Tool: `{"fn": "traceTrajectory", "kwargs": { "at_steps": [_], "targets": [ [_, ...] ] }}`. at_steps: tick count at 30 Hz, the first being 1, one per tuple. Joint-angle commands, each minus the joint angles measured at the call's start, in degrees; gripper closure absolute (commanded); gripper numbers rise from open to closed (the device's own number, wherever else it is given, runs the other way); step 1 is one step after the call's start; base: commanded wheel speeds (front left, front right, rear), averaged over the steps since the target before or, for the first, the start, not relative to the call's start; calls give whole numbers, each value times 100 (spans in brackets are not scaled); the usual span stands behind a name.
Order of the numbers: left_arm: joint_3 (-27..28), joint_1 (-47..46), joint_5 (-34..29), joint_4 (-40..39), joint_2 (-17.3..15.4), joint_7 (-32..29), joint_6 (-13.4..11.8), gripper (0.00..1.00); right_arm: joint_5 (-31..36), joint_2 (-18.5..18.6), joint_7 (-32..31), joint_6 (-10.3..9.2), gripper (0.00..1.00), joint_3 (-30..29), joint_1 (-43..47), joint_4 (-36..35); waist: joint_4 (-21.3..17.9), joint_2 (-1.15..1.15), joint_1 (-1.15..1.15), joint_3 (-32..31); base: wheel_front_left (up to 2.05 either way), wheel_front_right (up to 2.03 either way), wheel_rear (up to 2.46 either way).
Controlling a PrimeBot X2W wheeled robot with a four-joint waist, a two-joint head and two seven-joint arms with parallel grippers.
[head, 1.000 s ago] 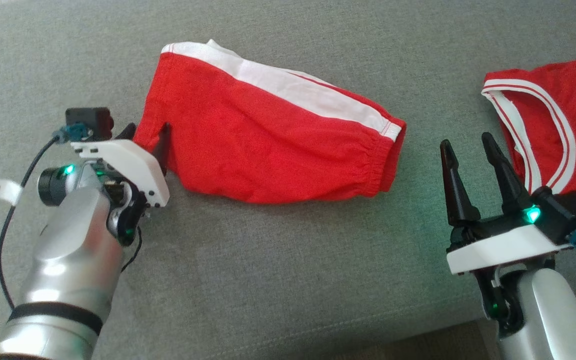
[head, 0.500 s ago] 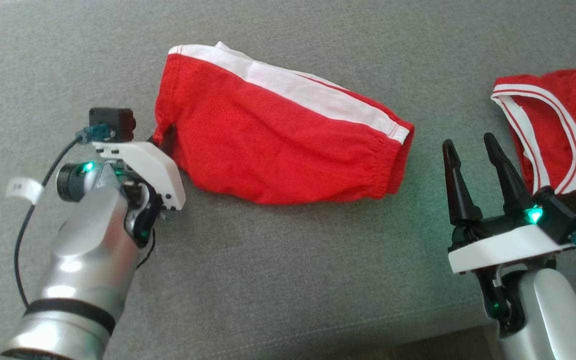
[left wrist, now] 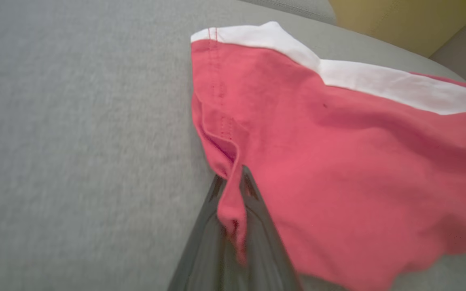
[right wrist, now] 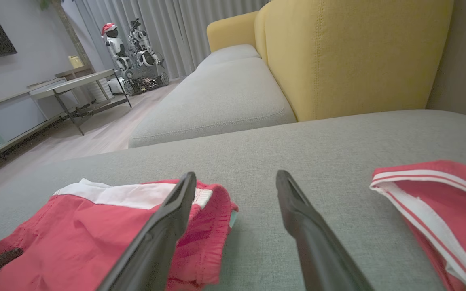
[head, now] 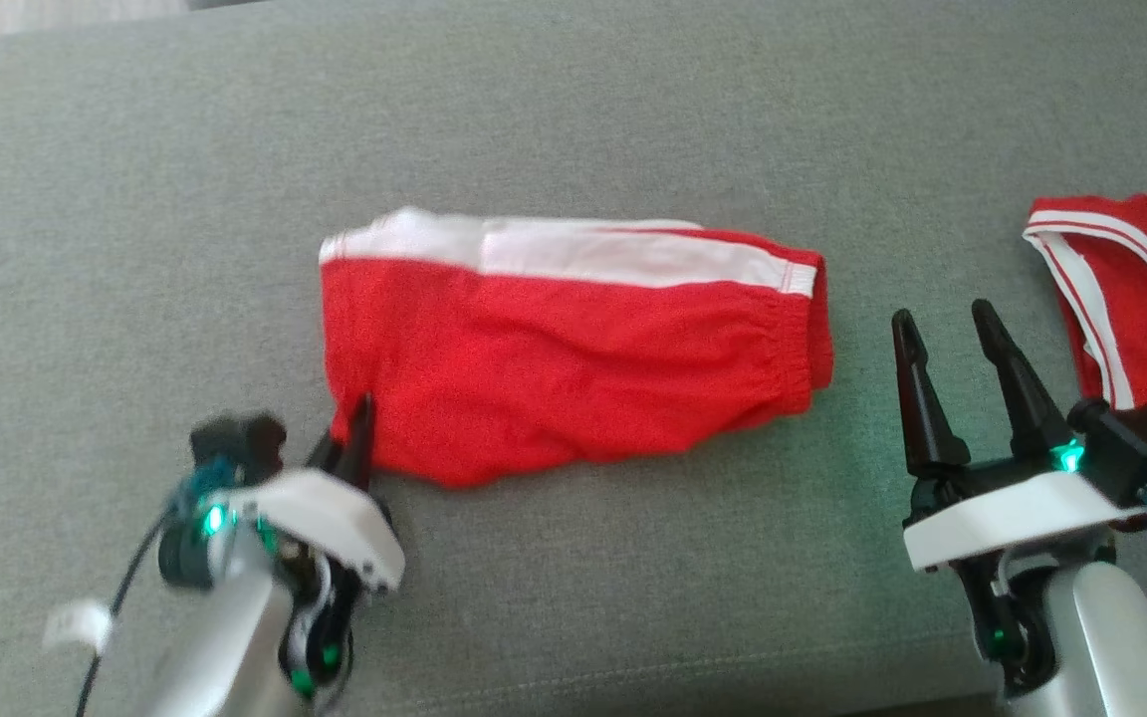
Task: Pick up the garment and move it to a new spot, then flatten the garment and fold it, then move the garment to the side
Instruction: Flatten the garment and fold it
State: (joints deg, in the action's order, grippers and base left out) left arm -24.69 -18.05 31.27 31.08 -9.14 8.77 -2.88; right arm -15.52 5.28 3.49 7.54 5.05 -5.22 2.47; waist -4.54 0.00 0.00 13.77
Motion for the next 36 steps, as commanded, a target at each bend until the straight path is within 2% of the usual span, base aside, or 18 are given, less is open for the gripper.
{"fn": "traceTrajectory", "kwargs": {
  "at_steps": [1, 5, 6, 7, 11, 18, 27, 36],
  "targets": [
    [274, 185, 91, -466, -174, -71, -149, 100, 56, 3, -24, -5, 0, 97, -17, -196, 52, 0, 0, -57, 0, 0, 0],
    [323, 785, 168, -1256, -238, -274, -469, 100, 94, 30, -72, -5, 0, 62, 36, -216, 79, 0, 0, -100, 0, 0, 0],
    [331, 874, 157, -1411, -254, -279, -539, 84, 100, 33, -82, -5, 0, 48, 49, -222, 88, 0, 0, -109, 0, 0, 0],
    [325, 943, 137, -1535, -276, -302, -594, 2, 104, 33, -93, -5, 0, 37, 59, -230, 93, 0, 0, -115, 0, 0, 0],
    [329, 1014, -31, -1969, -347, -161, -771, 0, 172, 50, -144, -5, 0, 11, 86, -270, 87, 0, 0, -157, 0, 0, 0],
    [414, 880, -708, -2627, -571, 489, -1053, 0, 418, 85, -225, -5, 0, -3, 109, -424, 76, 0, 0, -285, 0, 0, 0],
    [723, 1115, -1138, -3361, -697, 610, -1386, 0, 577, 80, -355, -5, 0, -41, 218, -605, 136, 0, 0, -410, 0, 0, 0],
    [946, 1566, -1132, -3669, -853, 618, -1446, 0, 594, 68, -406, -5, 0, -68, 273, -688, 188, 0, 0, -430, 0, 0, 0]
  ]
}}
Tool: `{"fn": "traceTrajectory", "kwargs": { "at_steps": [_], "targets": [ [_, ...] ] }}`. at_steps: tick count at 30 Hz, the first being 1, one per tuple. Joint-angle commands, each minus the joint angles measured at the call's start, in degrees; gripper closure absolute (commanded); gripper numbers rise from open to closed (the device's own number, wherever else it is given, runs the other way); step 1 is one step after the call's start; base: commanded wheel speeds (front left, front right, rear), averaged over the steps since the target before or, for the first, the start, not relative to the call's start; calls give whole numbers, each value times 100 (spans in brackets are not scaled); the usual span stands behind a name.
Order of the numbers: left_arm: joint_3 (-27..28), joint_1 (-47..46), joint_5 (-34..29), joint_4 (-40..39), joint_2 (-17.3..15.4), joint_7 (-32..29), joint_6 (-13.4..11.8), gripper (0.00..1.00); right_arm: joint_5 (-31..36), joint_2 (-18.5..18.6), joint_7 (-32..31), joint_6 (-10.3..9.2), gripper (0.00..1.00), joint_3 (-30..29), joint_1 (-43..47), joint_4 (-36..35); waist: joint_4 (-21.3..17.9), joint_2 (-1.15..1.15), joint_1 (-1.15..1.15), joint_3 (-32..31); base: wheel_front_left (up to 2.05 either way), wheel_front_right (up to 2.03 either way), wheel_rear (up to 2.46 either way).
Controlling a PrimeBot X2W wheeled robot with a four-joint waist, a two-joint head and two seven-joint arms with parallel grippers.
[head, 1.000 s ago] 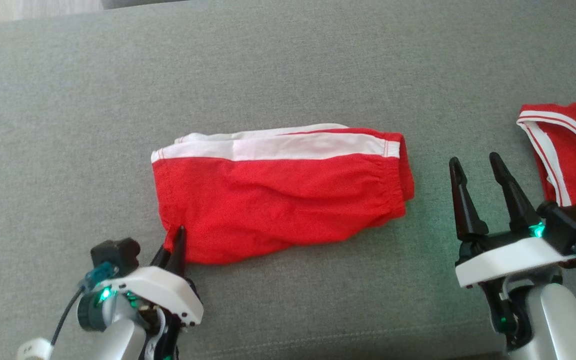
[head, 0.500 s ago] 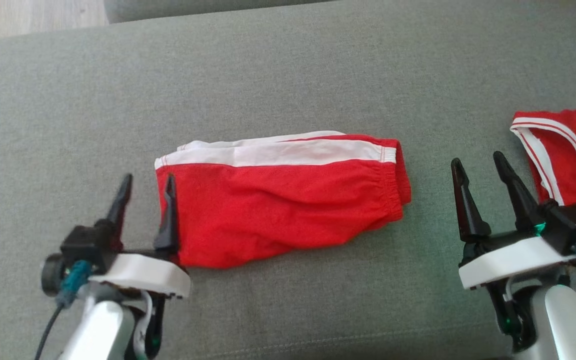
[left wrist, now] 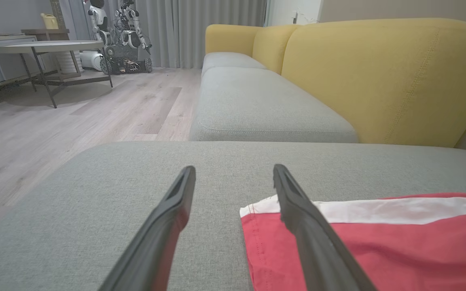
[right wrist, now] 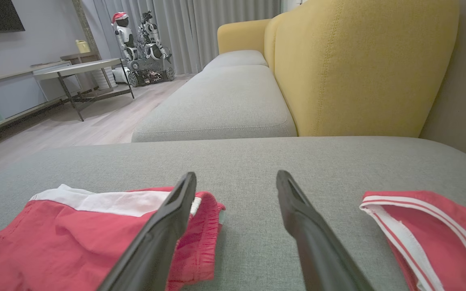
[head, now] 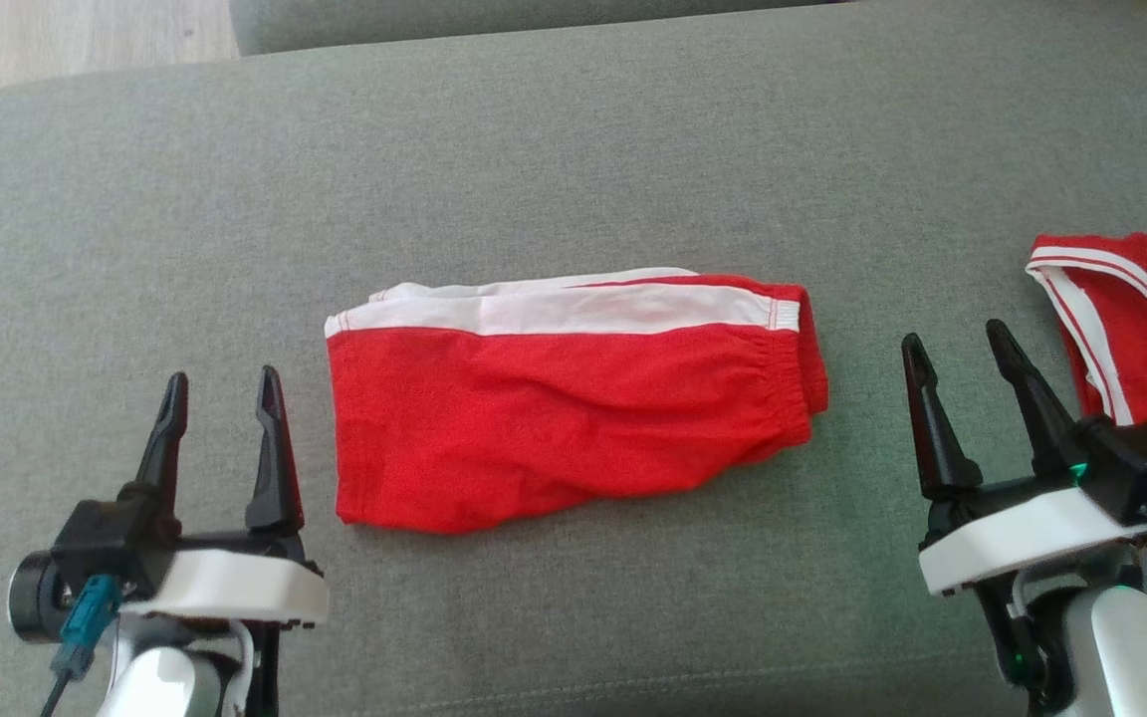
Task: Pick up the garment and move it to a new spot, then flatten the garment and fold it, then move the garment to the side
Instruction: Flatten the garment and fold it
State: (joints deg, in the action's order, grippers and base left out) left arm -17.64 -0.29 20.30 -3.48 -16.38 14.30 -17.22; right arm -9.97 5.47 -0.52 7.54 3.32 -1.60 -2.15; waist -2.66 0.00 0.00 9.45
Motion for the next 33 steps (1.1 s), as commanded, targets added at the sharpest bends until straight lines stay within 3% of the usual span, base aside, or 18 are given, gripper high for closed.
{"fn": "traceTrajectory", "kwargs": {
  "at_steps": [1, 17, 26, 33],
  "targets": [
    [223, -198, -47, -215, -144, 62, -6, 0, 40, 51, -12, -5, 0, 102, -89, -229, 0, 0, 0, 6, 0, 0, 0],
    [114, -417, -84, -189, -159, 23, 5, 0, 67, 122, -72, -5, 0, 182, -308, -113, 104, 0, 0, 231, 0, 0, 0],
    [-27, -783, -99, -39, 33, 38, 80, 0, -122, 155, -82, -5, 0, 888, -1036, 937, 347, 0, 0, 527, 0, 0, 0],
    [-44, -920, -142, 18, 123, 56, 122, 0, -174, 221, -120, -5, 0, 734, -1212, 1719, 453, 0, 0, 654, 0, 0, 0]
  ]
}}
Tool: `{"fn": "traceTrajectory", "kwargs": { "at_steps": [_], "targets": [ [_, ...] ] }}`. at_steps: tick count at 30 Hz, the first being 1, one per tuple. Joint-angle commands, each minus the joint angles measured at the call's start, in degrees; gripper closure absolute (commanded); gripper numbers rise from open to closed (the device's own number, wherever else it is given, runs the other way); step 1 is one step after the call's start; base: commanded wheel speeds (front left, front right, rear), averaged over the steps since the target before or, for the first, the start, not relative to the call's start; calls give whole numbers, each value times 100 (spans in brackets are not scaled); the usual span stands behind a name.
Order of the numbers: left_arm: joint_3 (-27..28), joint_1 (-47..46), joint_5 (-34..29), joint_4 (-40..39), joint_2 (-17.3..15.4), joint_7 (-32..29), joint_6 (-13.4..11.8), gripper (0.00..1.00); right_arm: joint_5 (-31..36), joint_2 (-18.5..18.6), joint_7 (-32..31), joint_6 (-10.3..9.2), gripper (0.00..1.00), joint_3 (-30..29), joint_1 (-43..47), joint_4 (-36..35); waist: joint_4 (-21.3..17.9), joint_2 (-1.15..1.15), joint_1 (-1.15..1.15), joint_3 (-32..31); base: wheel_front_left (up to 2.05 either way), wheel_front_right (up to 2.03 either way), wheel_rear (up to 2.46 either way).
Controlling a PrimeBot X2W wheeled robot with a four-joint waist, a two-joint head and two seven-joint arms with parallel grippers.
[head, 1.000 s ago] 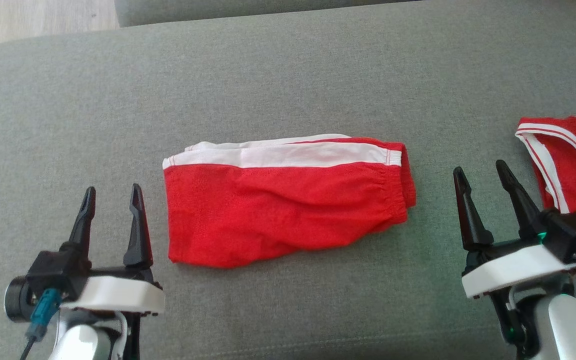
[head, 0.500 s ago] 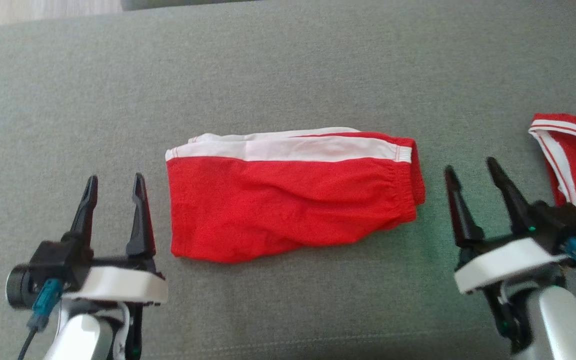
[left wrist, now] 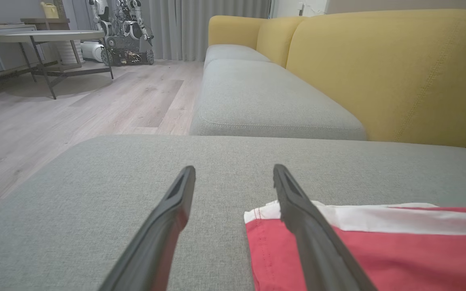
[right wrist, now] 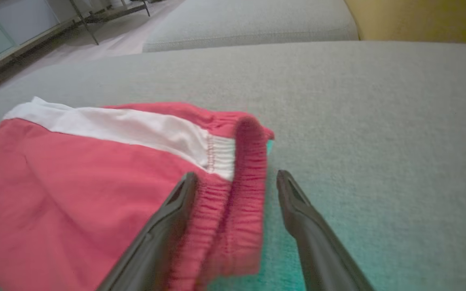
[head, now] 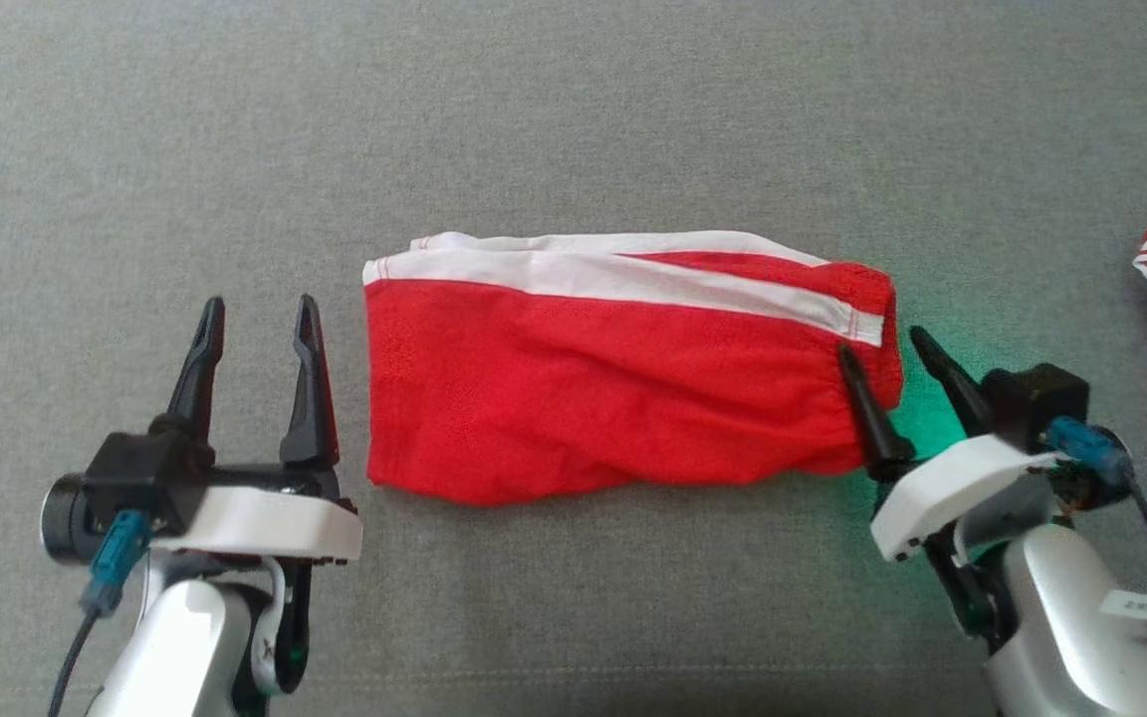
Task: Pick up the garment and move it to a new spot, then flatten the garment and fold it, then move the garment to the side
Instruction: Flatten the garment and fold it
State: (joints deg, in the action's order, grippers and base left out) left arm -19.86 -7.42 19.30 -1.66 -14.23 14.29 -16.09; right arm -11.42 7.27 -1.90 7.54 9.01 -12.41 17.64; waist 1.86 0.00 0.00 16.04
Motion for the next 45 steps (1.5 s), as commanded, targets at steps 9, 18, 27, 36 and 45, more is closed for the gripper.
{"fn": "traceTrajectory", "kwargs": {
  "at_steps": [9, 18, 27, 36, 45],
  "targets": [
    [250, -240, -105, -171, -27, 68, 16, 0, -619, 122, -388, -5, 0, 310, -266, 303, -2, 0, 0, 68, 0, 0, 0],
    [281, -311, -185, -134, 3, 70, 80, 0, -1406, 209, -717, -5, 91, 688, -584, 720, 27, 0, 0, 85, 0, 0, 0],
    [321, -187, -243, -151, 43, 70, 92, 0, -1893, 502, -685, -5, 100, 823, -494, 783, -61, 0, 0, -88, 0, 0, 0],
    [355, -85, -244, -167, 13, 71, 114, 0, -2326, 1038, -801, -5, 100, 744, -231, 443, -224, 0, 0, -220, 0, 0, 0],
    [335, -50, -292, -127, -38, 70, 97, 0, -4009, 991, -1837, -5, 100, 538, -297, -376, -343, 0, 0, -301, 0, 0, 0]
  ]
}}
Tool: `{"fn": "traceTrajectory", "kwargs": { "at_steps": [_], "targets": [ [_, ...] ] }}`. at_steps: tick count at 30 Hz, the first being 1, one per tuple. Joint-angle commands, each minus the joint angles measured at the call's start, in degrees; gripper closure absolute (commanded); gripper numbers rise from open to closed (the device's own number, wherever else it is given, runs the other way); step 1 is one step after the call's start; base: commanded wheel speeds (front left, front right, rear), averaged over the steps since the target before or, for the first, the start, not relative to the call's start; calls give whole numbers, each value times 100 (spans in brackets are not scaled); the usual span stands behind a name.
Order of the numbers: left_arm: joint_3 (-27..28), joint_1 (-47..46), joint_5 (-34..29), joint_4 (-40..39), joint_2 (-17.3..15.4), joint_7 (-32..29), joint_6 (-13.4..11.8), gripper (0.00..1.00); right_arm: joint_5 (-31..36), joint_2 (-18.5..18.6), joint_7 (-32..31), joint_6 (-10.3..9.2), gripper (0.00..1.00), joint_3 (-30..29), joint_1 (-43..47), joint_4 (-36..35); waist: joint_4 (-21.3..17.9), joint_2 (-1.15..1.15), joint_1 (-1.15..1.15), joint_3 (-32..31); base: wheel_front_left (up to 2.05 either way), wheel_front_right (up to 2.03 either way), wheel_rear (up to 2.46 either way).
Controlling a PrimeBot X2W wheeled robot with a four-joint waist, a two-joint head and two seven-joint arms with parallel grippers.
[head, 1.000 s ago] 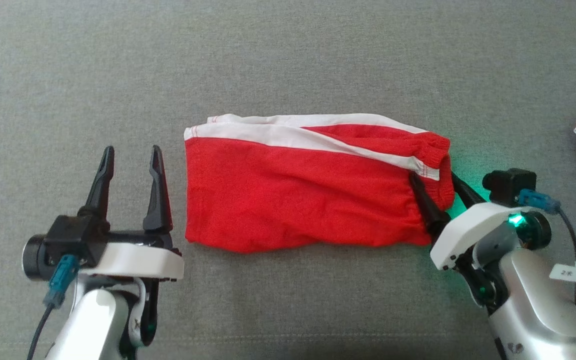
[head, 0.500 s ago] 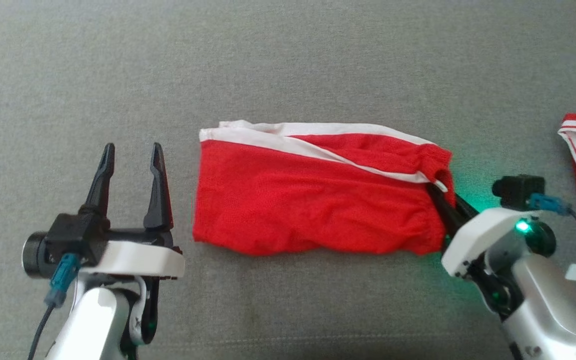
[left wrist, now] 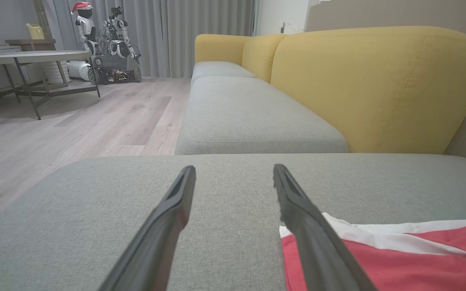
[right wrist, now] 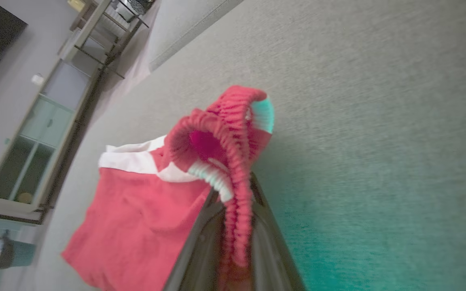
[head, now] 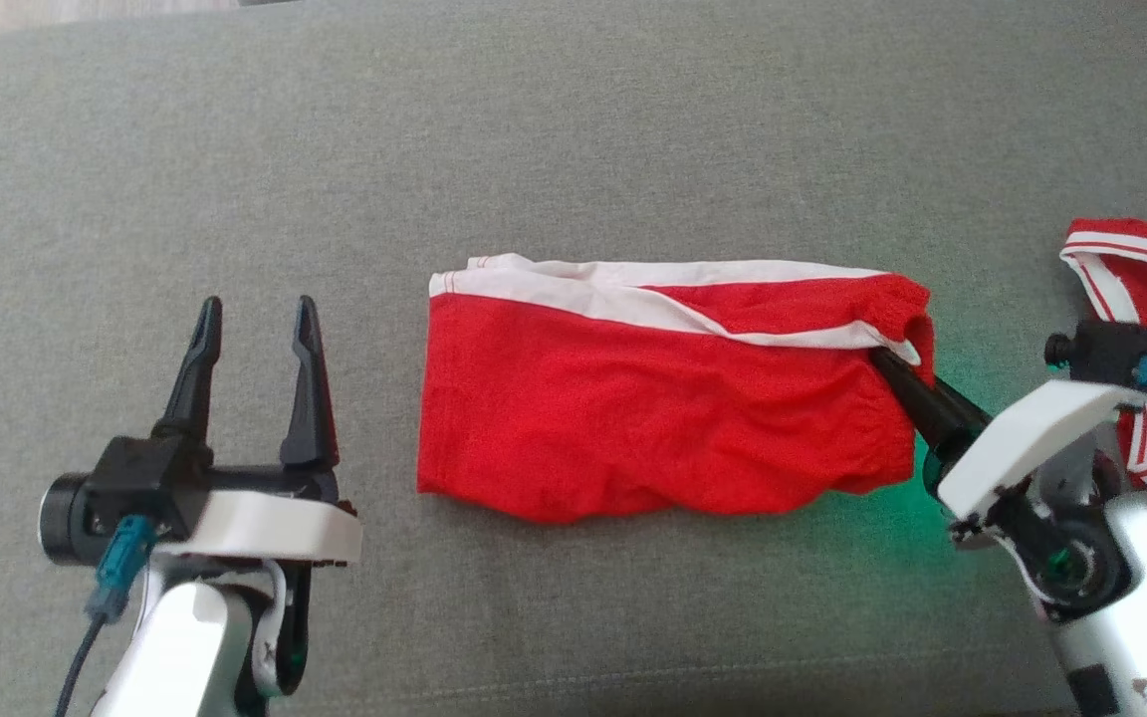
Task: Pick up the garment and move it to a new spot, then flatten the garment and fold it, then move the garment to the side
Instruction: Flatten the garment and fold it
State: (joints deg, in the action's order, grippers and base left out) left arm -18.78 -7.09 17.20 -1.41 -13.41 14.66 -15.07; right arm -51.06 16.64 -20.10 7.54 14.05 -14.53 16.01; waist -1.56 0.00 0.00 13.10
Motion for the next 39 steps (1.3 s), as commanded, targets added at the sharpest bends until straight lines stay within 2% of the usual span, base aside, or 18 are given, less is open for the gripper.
{"fn": "traceTrajectory", "kwargs": {
  "at_steps": [1, 4, 8, 12, 20, 28, 29, 30, 31, 35, 38, 39],
  "targets": [
    [216, -88, -86, -149, -121, 29, -5, 0, -265, 42, -214, -5, 100, 6, -127, -318, 2, 0, 0, -18, 0, 0, 0],
    [174, -117, -94, -150, -118, 15, 3, 0, -888, -115, -741, -5, 100, -52, -284, -596, 50, 0, 0, -25, 0, 0, 0],
    [134, -193, -89, -152, -101, 11, 24, 0, -1570, -588, -1297, -5, 100, -2, -567, -758, 207, 0, 0, 37, 0, 0, 0],
    [99, -262, -77, -118, -45, 15, 42, 0, -1768, -1023, -1568, -5, 100, 207, -900, -604, 434, 0, 0, 116, 0, 0, 0],
    [70, -331, -93, -30, 81, 27, 43, 0, -1624, -1342, -1399, -5, 100, 970, -1504, 273, 872, 0, 0, 289, 0, 0, 0],
    [103, -428, -144, 29, 175, 32, 107, 0, -1623, -1373, -673, -5, 100, 1742, -1965, 1027, 1038, 0, 0, 429, 0, 0, 0],
    [108, -439, -159, 36, 189, 32, 114, 0, -1653, -1374, -556, -5, 91, 1835, -2016, 1074, 1039, 0, 0, 440, 0, 0, 0],
    [111, -446, -175, 43, 205, 32, 120, 0, -1721, -1374, -450, -5, 51, 1921, -2051, 1105, 1037, 0, 0, 443, 0, 0, 0],
    [116, -448, -190, 50, 217, 32, 124, 0, -1768, -1374, -318, -5, 0, 2008, -2092, 1095, 1029, 0, 0, 447, 0, 0, 0],
    [135, -467, -241, 66, 257, 33, 152, 0, -1694, -1374, 296, -5, 0, 2320, -2221, 953, 974, 0, 0, 453, 0, 0, 0],
    [176, -483, -267, 87, 257, 33, 187, 0, -1530, -1233, 749, -5, 0, 2537, -2260, 724, 897, 0, 0, 453, 0, 0, 0],
    [176, -483, -267, 87, 257, 33, 187, 0, -1530, -1233, 749, -5, 0, 2537, -2260, 724, 897, 0, 0, 453, 0, 0, 0]
  ]
}}
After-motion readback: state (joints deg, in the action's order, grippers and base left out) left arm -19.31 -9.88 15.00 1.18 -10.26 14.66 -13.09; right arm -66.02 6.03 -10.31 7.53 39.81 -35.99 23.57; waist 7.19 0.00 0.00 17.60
